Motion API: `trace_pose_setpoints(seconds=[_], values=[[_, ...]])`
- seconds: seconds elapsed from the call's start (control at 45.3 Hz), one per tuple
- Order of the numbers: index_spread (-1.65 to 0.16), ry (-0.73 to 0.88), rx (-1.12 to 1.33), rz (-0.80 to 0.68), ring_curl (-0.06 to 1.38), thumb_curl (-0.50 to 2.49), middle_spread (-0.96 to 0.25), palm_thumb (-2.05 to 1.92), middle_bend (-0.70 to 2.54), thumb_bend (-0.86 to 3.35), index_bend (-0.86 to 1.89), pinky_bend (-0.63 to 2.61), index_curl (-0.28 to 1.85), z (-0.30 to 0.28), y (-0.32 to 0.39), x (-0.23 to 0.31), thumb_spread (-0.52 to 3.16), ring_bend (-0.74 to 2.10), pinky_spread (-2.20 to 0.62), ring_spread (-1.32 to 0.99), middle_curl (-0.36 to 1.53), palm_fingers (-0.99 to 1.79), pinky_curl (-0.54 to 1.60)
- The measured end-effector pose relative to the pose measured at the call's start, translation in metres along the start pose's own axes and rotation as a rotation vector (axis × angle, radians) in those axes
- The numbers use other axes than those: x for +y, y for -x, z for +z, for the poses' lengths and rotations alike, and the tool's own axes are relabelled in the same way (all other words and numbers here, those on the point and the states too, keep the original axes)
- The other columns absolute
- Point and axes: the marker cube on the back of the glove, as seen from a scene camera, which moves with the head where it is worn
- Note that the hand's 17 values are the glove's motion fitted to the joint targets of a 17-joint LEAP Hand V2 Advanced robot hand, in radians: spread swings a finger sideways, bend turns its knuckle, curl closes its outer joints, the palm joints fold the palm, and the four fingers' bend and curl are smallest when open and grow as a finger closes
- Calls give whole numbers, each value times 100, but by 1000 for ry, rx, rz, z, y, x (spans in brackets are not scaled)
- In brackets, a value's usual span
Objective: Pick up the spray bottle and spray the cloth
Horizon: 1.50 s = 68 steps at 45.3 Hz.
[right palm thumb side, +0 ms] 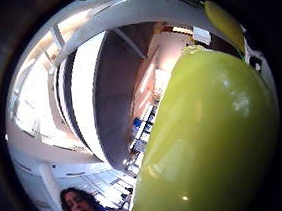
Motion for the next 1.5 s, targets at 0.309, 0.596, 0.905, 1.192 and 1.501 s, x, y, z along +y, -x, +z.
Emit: trace_pose_setpoints(seconds=[0.309,0.596,0.905,1.192,1.501], values=[[-24,12,1,32,49,86,-17,100,69,-3,39,44,65,-2,-3,2,31,71,-28,-19,58,137,43],[-27,330,382,73,46,72,-9,80,48,-7,20,32,59,-57,-9,45,72,52,-5,-14,51,65,42],[-38,668,762,-16,35,52,-13,57,26,-5,12,26,40,-178,8,125,92,36,18,-17,39,24,35],[-42,762,866,-156,32,44,-15,55,19,-3,15,26,33,-251,45,219,96,30,20,-21,36,14,34],[-42,749,997,-239,31,40,-15,59,19,-2,15,24,30,-292,57,284,98,30,18,-21,35,15,33]])
